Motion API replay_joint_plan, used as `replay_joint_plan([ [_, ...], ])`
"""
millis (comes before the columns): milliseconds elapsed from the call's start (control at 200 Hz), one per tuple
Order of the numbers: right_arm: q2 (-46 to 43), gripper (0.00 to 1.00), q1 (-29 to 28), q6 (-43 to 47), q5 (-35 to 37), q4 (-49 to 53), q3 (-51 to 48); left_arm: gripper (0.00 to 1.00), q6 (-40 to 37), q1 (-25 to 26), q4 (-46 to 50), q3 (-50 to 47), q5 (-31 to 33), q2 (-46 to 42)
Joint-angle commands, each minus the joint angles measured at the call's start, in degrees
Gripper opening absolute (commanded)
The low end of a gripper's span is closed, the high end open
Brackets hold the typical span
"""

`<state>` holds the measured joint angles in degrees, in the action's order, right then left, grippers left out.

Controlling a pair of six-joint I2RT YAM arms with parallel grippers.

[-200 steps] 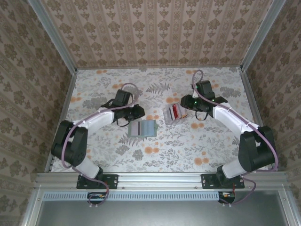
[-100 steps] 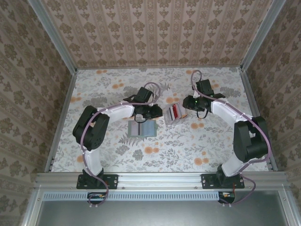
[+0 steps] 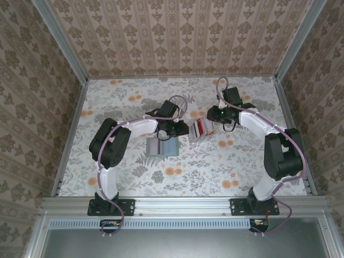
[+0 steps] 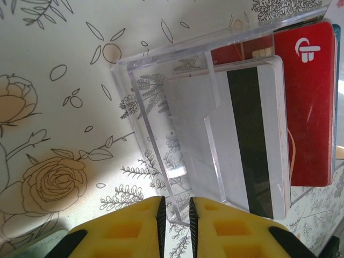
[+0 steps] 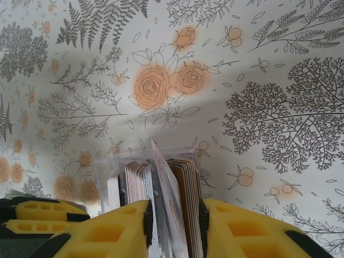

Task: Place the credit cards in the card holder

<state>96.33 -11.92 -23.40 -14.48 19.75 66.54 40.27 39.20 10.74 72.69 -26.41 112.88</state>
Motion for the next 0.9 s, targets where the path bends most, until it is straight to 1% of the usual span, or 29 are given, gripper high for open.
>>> replay_joint_plan([
  [0,0.81,0.29,-0.13,0.83,-1.96,0.53,2.14,0.22,0.17,0.57,0.42,2.23,-1.26,1.37],
  [215,1.35,0.22,-0.17,1.24,-2.71,1.13,3.05,0.22,0.35,1.21,0.38,3.34,-1.62,3.09],
  [265,1.63,0.19,-0.12,1.25,-3.18,1.12,3.13,0.22,0.42,1.24,0.42,3.51,-1.60,3.29],
  [370,1.79,0.17,-0.56,1.24,-3.55,0.95,3.15,0.23,0.44,1.39,0.42,3.82,-1.71,3.61],
  [725,4.33,0.19,-1.40,1.44,-3.77,1.34,4.12,0.23,0.59,1.58,0.38,4.65,-1.89,4.27],
  [775,4.52,0.16,-1.41,1.42,-3.35,1.37,4.21,0.23,0.53,1.58,0.48,4.66,-1.89,4.23],
  [895,3.46,0.06,-1.30,1.68,-2.51,1.50,4.05,0.23,0.47,1.58,0.17,3.60,-0.85,2.41],
])
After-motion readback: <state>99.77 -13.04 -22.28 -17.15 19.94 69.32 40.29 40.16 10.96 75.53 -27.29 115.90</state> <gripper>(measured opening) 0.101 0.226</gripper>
